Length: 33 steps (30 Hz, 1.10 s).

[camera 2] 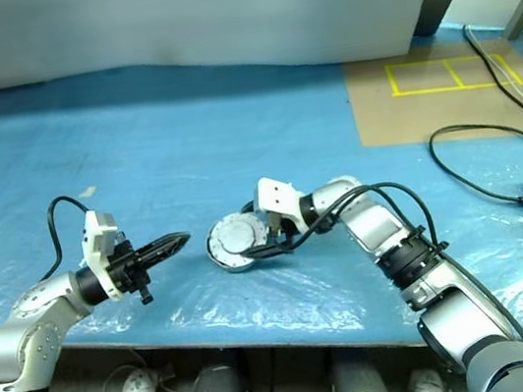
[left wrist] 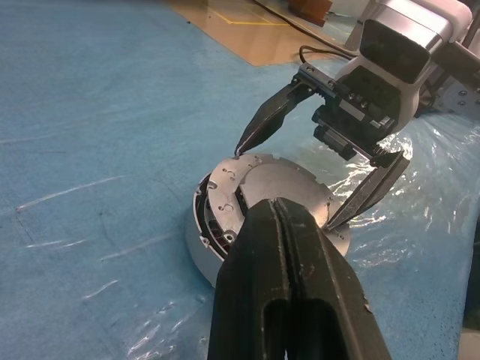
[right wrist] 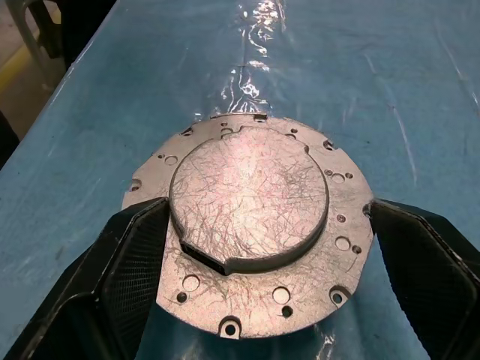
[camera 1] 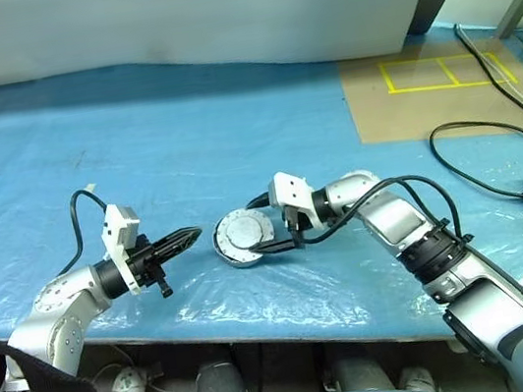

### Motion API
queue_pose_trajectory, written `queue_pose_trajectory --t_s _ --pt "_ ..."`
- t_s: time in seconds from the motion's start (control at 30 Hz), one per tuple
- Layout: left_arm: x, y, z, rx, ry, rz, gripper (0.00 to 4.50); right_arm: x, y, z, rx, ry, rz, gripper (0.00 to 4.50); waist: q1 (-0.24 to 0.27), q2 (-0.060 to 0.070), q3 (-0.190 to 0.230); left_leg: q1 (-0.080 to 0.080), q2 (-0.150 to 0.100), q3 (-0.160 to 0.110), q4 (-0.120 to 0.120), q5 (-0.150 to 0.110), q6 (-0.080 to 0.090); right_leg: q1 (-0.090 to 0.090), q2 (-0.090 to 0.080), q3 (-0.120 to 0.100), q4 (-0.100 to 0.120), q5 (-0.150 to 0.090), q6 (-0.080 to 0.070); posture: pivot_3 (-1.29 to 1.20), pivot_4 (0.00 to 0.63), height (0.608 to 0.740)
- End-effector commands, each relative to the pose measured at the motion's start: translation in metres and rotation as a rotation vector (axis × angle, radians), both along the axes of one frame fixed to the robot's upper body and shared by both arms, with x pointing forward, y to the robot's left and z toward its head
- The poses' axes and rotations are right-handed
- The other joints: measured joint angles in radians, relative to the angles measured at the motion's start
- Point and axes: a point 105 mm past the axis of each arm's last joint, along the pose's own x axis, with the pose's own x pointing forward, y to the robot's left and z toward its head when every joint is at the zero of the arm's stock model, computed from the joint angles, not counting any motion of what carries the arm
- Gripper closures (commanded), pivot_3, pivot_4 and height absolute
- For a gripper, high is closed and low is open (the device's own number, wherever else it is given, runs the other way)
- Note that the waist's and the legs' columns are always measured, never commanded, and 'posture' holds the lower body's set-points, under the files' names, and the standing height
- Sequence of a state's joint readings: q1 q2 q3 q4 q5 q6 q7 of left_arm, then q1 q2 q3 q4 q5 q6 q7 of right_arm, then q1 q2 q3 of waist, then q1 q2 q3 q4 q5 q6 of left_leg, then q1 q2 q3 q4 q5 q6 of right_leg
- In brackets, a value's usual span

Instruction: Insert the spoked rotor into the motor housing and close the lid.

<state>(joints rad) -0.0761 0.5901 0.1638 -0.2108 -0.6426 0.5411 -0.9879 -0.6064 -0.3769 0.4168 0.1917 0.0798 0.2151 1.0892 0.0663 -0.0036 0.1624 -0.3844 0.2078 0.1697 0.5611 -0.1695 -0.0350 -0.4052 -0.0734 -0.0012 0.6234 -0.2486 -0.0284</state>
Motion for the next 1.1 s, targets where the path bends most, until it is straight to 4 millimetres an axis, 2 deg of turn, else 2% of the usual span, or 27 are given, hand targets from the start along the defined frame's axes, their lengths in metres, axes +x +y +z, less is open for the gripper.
queue_pose_trajectory --t_s 0.03,0.13,0.23,0.5,0.7,0.93,1.0,1.1 --pt "0.002 0.0 0.009 -0.001 -0.046 0.005 4.5 0.0 0.007 0.0 0.002 -0.023 0.014 0.03 0.0 0.0 0.0 0.0 0.0 0.0 0.0 0.0 0.0 0.0 0.0 0.0 0.0 0.0 0.0 0.0 0.15 0.74" --pt "0.002 0.0 0.008 -0.001 -0.043 0.004 4.5 -0.002 0.009 -0.002 0.001 -0.023 0.021 0.66 0.0 0.0 0.0 0.0 0.0 0.0 0.0 0.0 0.0 0.0 0.0 0.0 0.0 0.0 0.0 0.0 0.15 0.74" --pt "0.001 -0.001 0.007 -0.001 -0.04 0.001 4.5 -0.003 0.01 -0.003 0.005 -0.019 0.026 1.52 0.0 0.0 0.0 0.0 0.0 0.0 0.0 0.0 0.0 0.0 0.0 0.0 0.0 0.0 0.0 0.0 0.15 0.74" --pt "0.002 -0.003 0.007 -0.007 -0.041 0.008 4.5 -0.001 0.017 0.009 0.071 0.016 0.003 1.52 -0.002 0.0 0.0 0.001 0.0 0.0 0.001 0.0 0.0 0.001 0.0 0.0 0.0 0.0 0.0 0.0 0.15 0.74" --pt "0.004 -0.003 0.007 -0.008 -0.041 0.013 4.5 0.0 0.018 0.001 0.05 0.017 -0.017 1.52 -0.003 0.0 0.0 0.001 0.0 0.0 0.001 0.0 0.0 0.001 0.0 0.0 0.0 0.0 0.0 0.0 0.15 0.74" --pt "0.002 -0.01 0.006 -0.001 -0.039 -0.007 4.5 0.001 0.002 -0.028 -0.06 -0.032 -0.034 1.52 -0.002 0.0 0.0 0.003 0.0 0.0 0.001 0.0 0.0 0.003 0.0 0.0 0.0 0.0 0.0 0.0 0.15 0.74" --pt "0.002 -0.014 0.004 0.004 -0.037 -0.016 4.5 0.001 -0.003 -0.031 -0.066 -0.016 -0.036 1.52 -0.002 0.0 0.0 0.005 0.0 0.0 0.001 0.0 0.0 0.005 0.0 0.001 0.0 0.0 0.0 0.0 0.15 0.74" --pt "0.003 -0.017 0.005 -0.004 -0.036 -0.023 4.5 0.007 -0.01 -0.025 -0.026 0.031 -0.074 1.52 -0.001 0.0 0.0 0.007 0.0 0.0 0.001 -0.001 0.001 0.007 0.0 0.001 0.0 0.0 0.0 0.0 0.15 0.74"
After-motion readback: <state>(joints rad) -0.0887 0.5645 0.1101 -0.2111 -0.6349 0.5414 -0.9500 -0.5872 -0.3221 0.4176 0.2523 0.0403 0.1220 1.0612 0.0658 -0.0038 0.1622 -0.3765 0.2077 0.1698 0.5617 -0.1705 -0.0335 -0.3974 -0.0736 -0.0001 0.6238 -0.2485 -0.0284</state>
